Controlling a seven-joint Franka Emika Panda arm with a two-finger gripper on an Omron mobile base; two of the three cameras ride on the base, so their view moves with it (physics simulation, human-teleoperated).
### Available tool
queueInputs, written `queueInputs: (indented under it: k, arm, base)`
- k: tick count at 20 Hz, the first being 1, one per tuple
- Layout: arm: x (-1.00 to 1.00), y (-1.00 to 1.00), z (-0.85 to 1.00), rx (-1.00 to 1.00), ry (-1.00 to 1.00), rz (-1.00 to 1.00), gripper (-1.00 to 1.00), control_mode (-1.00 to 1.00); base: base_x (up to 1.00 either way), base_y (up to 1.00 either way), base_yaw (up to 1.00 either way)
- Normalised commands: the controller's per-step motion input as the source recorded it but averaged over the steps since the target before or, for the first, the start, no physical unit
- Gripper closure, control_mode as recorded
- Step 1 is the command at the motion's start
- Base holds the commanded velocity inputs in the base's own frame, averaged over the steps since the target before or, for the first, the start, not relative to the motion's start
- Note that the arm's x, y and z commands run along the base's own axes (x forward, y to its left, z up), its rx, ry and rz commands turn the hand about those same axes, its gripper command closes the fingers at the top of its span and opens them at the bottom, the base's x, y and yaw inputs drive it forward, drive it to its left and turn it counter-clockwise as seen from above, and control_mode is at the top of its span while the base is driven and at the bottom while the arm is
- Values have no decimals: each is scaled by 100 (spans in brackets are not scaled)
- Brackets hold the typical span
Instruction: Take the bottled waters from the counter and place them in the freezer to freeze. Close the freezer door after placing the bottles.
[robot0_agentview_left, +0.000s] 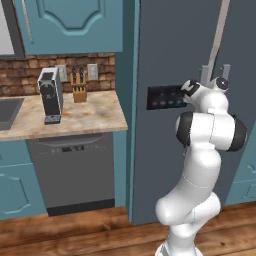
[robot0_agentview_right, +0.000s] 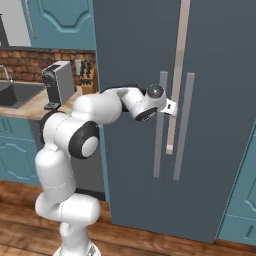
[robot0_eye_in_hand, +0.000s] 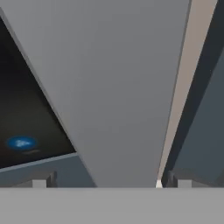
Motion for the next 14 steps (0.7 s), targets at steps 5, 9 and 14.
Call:
queueInputs:
  k: [5, 9, 14]
  arm:
    - [25, 0, 0, 0, -1, 3, -100, -100]
    - [51, 0, 0, 0, -1, 1, -100, -100]
    - [53, 0, 0, -1, 0, 1, -100, -100]
  base:
    - [0, 0, 0]
    - [0, 0, 0]
    - [0, 0, 0]
